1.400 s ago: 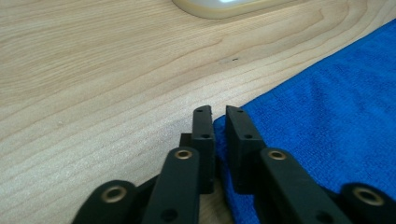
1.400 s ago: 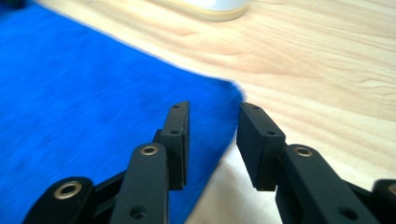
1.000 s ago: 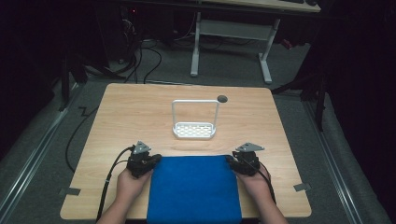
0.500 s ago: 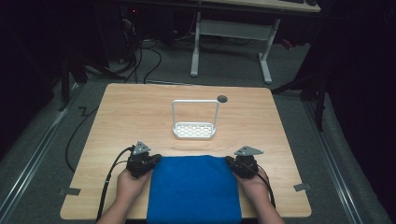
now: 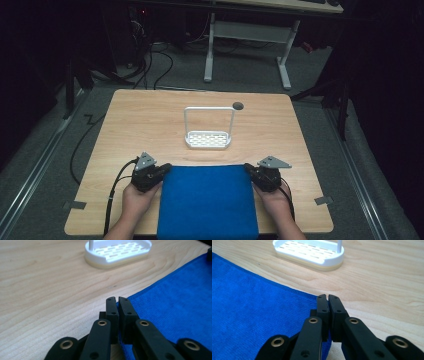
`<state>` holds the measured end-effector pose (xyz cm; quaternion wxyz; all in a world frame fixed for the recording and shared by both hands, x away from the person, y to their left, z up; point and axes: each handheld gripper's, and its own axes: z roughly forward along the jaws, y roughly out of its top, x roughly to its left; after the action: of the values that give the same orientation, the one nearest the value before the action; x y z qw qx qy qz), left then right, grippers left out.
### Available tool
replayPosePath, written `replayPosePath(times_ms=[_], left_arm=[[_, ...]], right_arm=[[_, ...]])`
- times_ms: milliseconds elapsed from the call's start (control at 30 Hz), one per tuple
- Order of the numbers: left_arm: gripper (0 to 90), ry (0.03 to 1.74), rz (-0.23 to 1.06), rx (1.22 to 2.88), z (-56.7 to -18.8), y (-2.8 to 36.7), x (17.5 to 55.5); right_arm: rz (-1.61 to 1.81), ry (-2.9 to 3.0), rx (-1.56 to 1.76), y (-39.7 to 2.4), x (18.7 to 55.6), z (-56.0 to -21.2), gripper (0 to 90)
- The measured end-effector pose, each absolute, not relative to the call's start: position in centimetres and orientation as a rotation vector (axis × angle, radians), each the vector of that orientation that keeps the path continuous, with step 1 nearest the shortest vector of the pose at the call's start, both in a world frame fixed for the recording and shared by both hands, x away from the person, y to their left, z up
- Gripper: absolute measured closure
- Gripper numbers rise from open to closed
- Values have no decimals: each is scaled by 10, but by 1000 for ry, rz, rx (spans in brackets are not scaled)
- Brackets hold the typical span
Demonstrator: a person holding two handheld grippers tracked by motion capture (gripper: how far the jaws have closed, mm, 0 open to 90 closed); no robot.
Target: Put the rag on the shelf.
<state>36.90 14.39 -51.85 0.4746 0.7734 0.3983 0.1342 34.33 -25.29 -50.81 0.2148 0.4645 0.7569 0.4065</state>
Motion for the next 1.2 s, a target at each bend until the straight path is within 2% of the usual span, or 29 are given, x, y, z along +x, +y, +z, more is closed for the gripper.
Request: replayPosePath(times_ms=[833, 1200], left_arm=[[872, 893, 478, 1774, -482, 147, 342], [874, 825, 532, 1687, -451, 148, 332]], right_arm=[[1260, 1979, 1131, -253, 321, -473, 885], [1307, 1904, 1067, -251, 311, -452, 885]])
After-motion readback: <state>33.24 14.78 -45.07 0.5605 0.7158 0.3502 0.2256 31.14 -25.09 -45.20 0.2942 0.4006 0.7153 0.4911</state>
